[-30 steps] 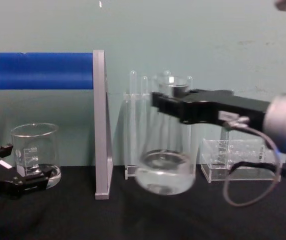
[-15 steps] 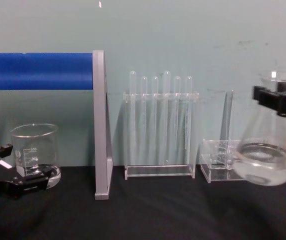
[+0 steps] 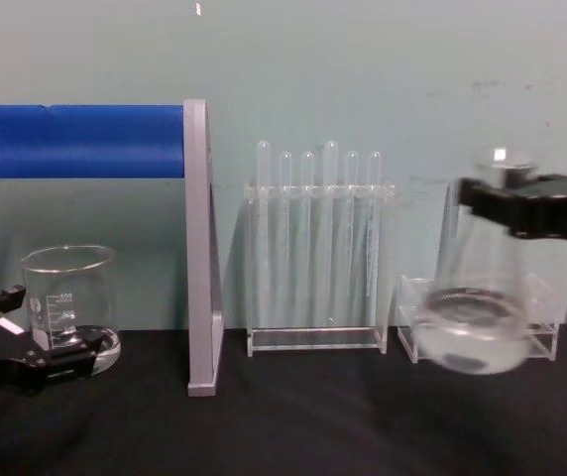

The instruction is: Grasp the erlenmeyer flask with one hand, shake it three times, then place it back.

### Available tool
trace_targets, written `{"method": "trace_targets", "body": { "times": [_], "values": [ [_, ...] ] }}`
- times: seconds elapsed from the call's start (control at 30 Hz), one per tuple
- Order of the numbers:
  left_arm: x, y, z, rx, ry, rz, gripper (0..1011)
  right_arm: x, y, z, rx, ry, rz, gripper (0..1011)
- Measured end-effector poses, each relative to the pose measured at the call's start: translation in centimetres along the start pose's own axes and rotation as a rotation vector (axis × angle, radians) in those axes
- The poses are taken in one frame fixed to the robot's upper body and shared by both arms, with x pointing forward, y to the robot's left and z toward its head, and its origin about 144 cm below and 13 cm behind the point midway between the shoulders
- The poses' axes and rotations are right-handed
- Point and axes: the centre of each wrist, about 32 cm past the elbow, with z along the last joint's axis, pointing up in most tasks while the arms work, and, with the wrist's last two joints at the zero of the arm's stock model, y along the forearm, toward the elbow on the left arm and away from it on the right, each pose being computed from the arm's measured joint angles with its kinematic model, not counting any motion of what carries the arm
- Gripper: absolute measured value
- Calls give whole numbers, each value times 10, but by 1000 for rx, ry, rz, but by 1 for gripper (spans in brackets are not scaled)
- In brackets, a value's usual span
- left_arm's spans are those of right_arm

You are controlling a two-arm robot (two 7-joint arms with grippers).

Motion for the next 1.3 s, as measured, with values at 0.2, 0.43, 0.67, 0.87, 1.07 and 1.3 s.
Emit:
{"method": "trace_targets", "body": {
  "times": [0.2,0.43,0.67,0.87,1.07,1.3],
  "values": [
    [0,0,0,0,0,0,1001,-11,25,-1,8,-1,167,449],
    [0,0,0,0,0,0,1001,-29,50,-3,10,-4,355,449],
    [0,0,0,0,0,0,1001,-37,62,-3,12,-3,426,449],
    [0,0,0,0,0,0,1001,-33,59,-3,13,5,366,449],
    [0,0,0,0,0,0,1001,-20,44,-3,19,13,225,450],
    [0,0,0,0,0,0,1001,-2,14,-3,6,10,26,449]
  ]
}}
